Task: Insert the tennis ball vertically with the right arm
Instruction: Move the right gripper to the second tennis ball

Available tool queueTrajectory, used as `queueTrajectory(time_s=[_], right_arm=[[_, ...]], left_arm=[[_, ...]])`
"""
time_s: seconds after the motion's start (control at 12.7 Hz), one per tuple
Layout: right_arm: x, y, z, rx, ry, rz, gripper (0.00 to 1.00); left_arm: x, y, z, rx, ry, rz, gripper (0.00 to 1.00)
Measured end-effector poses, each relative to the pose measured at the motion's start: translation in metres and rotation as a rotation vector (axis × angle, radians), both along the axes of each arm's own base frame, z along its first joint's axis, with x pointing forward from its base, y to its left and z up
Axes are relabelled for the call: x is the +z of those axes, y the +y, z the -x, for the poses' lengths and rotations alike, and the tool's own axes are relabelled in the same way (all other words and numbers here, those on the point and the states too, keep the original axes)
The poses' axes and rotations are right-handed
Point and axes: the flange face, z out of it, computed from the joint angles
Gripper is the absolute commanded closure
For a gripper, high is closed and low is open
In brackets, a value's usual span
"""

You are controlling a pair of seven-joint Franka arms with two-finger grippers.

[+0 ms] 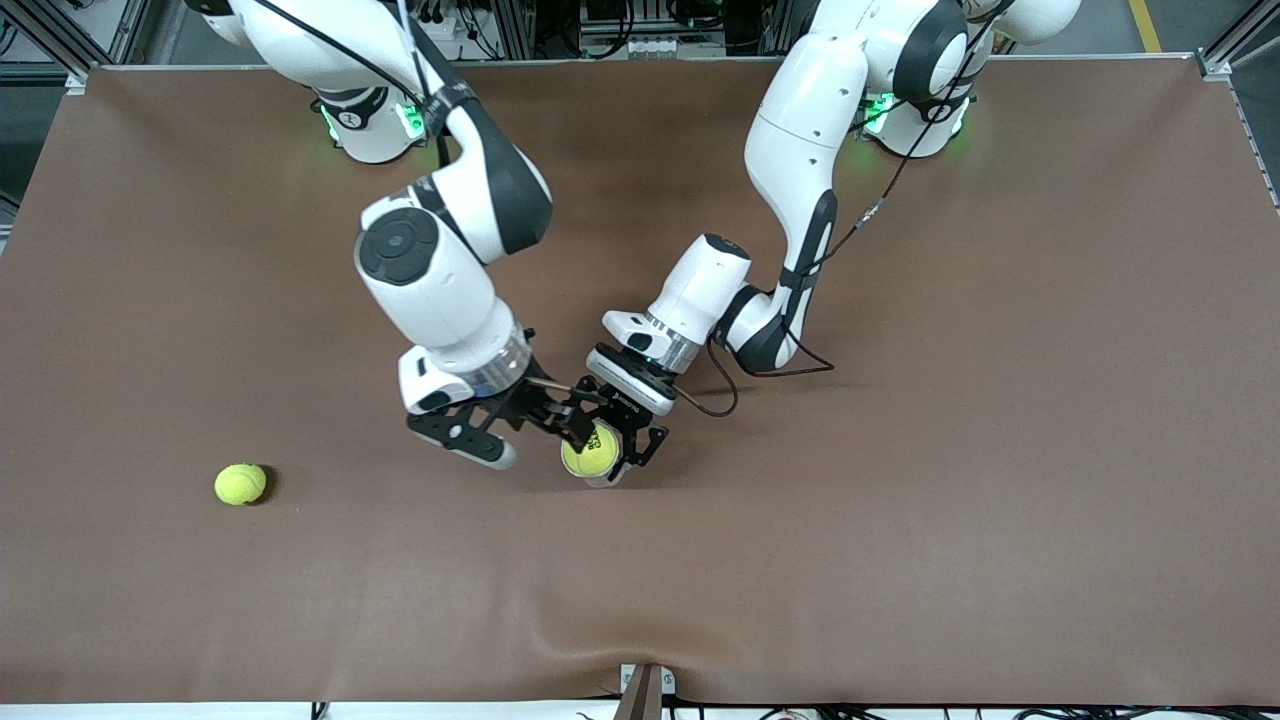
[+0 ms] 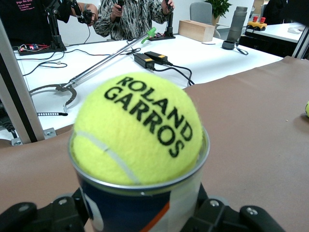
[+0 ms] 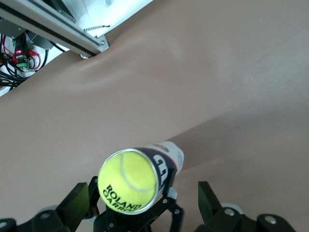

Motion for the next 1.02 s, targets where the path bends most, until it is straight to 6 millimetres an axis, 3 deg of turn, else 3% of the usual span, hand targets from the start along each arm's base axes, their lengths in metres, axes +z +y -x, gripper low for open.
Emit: queueTrajectory(time_s=[0.08,0.24,0.32,0.55,0.71,0.87,1.02], right_arm=[[0.000,-0.002,0.000,0.013,-0.003,0.009,0.62],[-0.003,-0.015,-0.007,0.107,-0.028,0.070,0.62],[-0.006,-0.039,-0.017,0.174,-0.037,0.114,0.62],[-0.028,-0.160,-0.054,0.340,-0.016,0.208,0.61],[-0.053,-0.245,-0.062,0.440,0.025,0.250,0.58],[-0.071,-0.321,-0.063,0.513,0.052,0.280,0.39],[-0.080,-0.380,-0.062,0.548,0.067,0.320,0.00]], left_arm=[[0.000,0.000,0.000,0.000,0.000,0.000,0.20],[0.000,0.000,0.000,0.001,0.000,0.001,0.20],[0.000,0.000,0.000,0.001,0.000,0.001,0.20],[0.000,0.000,0.000,0.002,0.000,0.001,0.20],[0.000,0.000,0.000,0.002,0.000,0.001,0.20],[0.000,0.000,-0.001,0.002,0.000,0.001,0.20],[0.000,0.000,-0.001,0.002,0.000,0.001,0.20]])
